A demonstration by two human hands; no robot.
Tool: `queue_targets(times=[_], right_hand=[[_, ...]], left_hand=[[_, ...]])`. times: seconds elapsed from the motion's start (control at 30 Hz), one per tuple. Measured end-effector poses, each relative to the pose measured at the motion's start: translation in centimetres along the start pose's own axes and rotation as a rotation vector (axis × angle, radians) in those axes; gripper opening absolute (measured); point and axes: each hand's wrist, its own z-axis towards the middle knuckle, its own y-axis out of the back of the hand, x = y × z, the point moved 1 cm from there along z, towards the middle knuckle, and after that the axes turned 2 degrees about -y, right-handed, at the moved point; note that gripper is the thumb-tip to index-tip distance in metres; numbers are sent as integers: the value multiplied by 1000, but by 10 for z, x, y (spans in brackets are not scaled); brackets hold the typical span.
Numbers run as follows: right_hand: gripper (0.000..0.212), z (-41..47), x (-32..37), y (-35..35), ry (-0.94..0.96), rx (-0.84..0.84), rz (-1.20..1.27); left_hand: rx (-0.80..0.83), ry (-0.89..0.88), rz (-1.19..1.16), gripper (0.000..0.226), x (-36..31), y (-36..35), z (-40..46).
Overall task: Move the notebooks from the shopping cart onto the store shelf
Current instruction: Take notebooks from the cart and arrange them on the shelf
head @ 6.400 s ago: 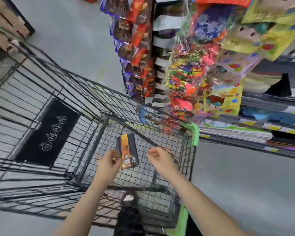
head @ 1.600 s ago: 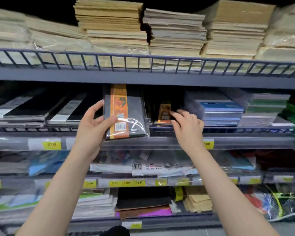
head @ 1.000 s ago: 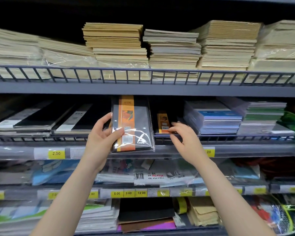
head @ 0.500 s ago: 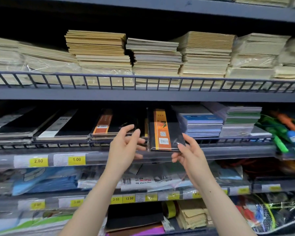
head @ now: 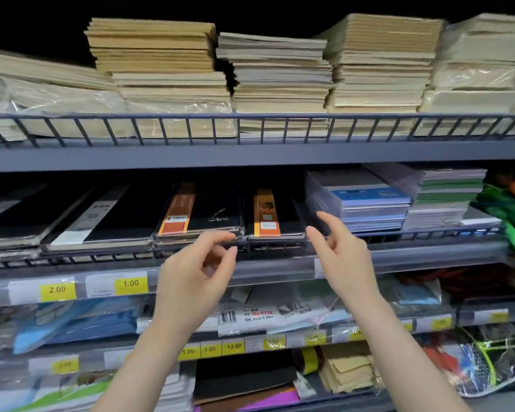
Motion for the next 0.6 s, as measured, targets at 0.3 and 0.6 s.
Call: queue_targets(times=[0.3, 0.6], right_hand=[[47, -30, 6, -59, 608, -126, -403], [45, -8, -15, -67, 575, -138, -343]], left_hand=[[71, -279, 613, 41, 42, -13, 21], [-140, -322, 630, 28, 61, -34, 18]])
